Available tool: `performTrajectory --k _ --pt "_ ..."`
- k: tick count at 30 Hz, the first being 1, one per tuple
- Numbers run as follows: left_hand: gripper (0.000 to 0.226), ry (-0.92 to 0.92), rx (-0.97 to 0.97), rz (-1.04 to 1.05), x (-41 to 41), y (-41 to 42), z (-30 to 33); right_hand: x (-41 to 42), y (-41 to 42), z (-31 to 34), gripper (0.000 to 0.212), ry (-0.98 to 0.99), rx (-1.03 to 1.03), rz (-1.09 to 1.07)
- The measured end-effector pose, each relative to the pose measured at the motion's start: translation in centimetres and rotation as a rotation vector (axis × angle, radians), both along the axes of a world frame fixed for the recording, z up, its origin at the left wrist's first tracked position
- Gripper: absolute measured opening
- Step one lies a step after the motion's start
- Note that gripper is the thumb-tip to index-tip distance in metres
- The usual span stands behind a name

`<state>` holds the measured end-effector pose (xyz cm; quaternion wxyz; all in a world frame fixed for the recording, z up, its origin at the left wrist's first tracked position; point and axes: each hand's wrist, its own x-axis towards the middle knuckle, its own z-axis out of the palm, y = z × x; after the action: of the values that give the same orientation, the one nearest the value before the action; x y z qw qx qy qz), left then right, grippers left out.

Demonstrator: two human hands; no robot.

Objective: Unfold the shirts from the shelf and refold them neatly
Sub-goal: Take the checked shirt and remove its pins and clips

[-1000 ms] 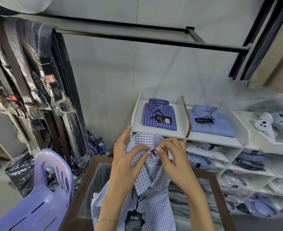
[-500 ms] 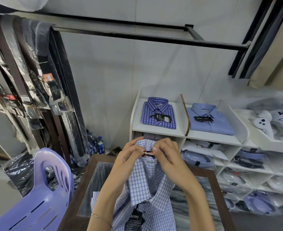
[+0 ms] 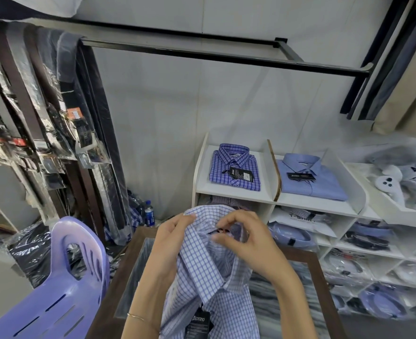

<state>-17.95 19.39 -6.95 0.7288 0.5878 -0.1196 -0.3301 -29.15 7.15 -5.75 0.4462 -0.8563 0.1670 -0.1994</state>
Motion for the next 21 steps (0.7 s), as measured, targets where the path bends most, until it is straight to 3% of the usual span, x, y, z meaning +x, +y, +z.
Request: performTrajectory --k 5,8,14,17,19,21 --pt "0.027 -0.056 -0.136 0.042 0.4 0.5 0.9 0.8 0.0 -0.5 0.01 -0.288 -0.339 -0.306" --pt "0.035 -0.079 -0.21 0.034 -0.2 0.2 1.1 1.5 0.9 -0.5 0.003 -0.29 -0.366 -0.282" --pt "0.036 -0.118 -0.245 0.11 0.1 0.8 1.1 0.2 -0.4 0.3 0.022 -0.345 -0.221 -0.36" --pt "0.036 -0.164 -0.264 0.08 -0.4 0.8 1.2 0.0 0.5 1.4 0.013 -0.379 0.012 -0.305" --pt "0.037 -0.224 -0.261 0.03 -1.0 0.7 1.5 0.2 1.2 2.1 0.001 -0.313 0.126 -0.214" --pt "0.037 -0.291 -0.253 -0.003 -1.5 0.5 1.6 0.4 1.7 2.2 0.005 -0.223 0.167 -0.113"
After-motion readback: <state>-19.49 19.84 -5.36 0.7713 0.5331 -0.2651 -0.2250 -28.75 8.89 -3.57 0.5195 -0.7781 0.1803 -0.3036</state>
